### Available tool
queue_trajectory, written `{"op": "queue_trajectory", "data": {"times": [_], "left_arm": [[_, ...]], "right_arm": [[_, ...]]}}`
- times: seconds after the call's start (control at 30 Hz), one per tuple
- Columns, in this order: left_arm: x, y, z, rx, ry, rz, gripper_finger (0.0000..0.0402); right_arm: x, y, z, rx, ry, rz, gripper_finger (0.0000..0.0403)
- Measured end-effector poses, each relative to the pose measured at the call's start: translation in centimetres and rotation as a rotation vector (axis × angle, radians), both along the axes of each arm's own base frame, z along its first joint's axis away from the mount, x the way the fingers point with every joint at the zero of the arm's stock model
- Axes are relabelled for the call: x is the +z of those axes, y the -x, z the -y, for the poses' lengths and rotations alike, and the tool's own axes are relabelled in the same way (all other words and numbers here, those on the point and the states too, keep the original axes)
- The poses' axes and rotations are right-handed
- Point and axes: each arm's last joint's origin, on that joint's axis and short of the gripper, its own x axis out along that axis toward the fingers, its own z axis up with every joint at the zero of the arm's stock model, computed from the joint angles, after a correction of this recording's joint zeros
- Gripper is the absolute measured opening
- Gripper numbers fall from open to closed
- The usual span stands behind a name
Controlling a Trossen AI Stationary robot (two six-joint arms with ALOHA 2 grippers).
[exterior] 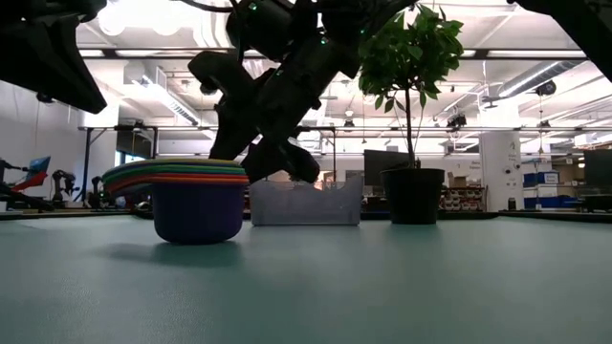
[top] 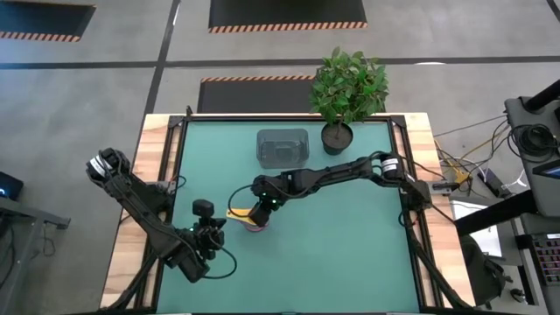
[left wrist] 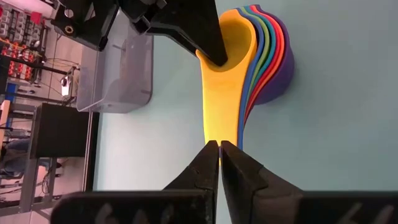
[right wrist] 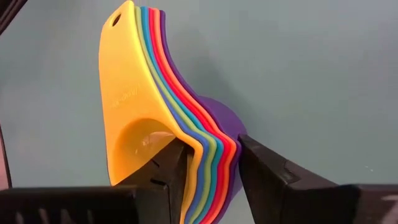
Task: Nest measuring cups in basket
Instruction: Put the measuring cup into the bin
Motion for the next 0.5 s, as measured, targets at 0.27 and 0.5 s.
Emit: {"op": "queue_trajectory", "data": {"times": [0.27,0.5], "left_arm": [[0.0,0.1,0.0,0.006,0.004,0.004,0.0000],[0.0,0.2,-0.1,0.014,-0.004,-0.001,0.0000]], "right_arm": [[1.3,0.5,0.0,0.019,0.017,0.012,0.0120],[2.8,1.1,0.6,0.016,0.030,0.018,0.0120]]}}
